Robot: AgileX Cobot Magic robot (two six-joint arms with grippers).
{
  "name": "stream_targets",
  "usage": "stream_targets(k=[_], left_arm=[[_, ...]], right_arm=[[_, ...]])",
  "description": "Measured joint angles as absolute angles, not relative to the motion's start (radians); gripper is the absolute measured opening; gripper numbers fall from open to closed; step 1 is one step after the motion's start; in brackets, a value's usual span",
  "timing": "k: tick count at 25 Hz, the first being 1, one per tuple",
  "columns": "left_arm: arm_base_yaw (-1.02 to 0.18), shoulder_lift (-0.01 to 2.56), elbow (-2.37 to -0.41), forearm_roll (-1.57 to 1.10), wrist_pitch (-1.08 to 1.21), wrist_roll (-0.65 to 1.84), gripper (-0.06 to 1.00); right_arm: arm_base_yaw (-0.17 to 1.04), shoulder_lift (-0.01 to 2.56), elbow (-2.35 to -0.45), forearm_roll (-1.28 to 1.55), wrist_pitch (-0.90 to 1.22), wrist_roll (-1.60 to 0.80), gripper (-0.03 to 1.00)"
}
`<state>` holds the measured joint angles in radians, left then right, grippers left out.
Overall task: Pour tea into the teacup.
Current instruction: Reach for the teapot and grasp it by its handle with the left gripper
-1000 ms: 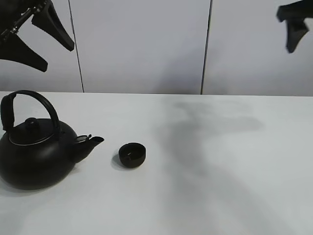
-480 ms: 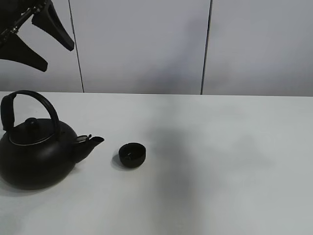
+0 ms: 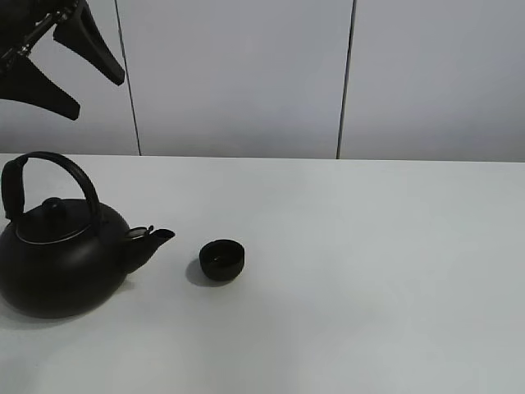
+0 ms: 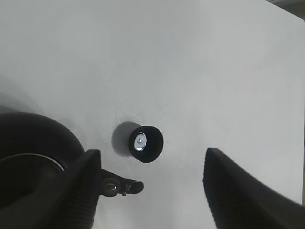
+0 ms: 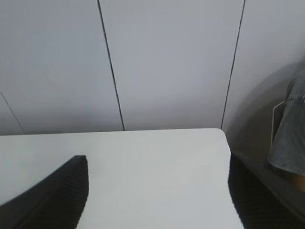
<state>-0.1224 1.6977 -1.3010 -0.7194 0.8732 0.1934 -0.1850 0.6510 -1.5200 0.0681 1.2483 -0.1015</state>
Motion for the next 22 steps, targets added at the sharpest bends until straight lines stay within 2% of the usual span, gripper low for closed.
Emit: stream_targets(k=[4, 16, 22], left_arm=[[-0.122, 1.698, -1.301, -0.719, 0.873, 0.193, 0.45], [-0.122, 1.698, -1.301, -0.719, 0.873, 0.193, 0.45], [-0.122, 1.698, -1.301, -0.719, 0.873, 0.193, 0.45]], right_arm=[[-0.185, 0.491, -1.364, 0.068, 1.269, -0.101, 0.56], [-0.18, 0.191, -0.682, 0.067, 1.208, -0.079, 0.56], [-0.108, 0.102, -0.523, 0.057, 1.122, -0.079, 0.56]])
